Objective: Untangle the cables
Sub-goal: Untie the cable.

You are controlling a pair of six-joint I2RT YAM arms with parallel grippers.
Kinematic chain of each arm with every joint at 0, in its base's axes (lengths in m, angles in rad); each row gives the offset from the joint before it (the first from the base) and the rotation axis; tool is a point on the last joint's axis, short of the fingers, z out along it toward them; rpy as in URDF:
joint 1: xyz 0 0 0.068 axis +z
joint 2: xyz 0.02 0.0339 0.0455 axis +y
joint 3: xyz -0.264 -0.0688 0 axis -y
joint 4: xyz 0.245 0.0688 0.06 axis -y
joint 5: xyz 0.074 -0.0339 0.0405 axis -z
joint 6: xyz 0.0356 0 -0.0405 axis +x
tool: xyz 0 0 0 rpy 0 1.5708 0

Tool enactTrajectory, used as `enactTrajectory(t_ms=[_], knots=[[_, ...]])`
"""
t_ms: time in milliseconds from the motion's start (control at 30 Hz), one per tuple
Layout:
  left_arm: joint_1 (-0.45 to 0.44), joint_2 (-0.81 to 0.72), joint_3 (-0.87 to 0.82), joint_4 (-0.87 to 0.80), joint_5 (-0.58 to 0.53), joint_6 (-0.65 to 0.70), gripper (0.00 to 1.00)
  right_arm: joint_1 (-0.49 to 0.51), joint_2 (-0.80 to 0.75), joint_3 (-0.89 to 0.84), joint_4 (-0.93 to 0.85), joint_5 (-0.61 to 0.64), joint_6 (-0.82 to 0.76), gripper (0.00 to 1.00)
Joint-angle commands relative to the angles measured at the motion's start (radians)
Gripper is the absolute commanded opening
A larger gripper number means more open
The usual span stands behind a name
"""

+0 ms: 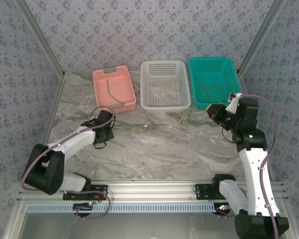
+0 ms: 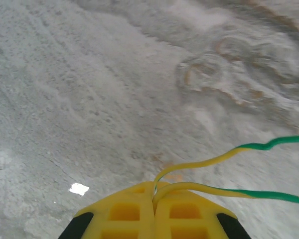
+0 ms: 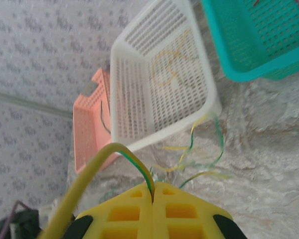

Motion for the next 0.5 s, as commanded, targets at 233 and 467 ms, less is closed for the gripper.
enactTrajectory(t_ms=[233, 467], knots=[[-0.124, -0.244, 0.175, -0.112, 0.030, 0.020, 0.63, 0.245, 0.048, 0.004, -0.011, 0.172, -0.034, 0.00], [-0.258, -0.234, 0.232, 0.010, 0.184, 0.068, 0.66, 0.285, 0.074, 0.075, -0.083, 0.187, -0.095, 0.00]])
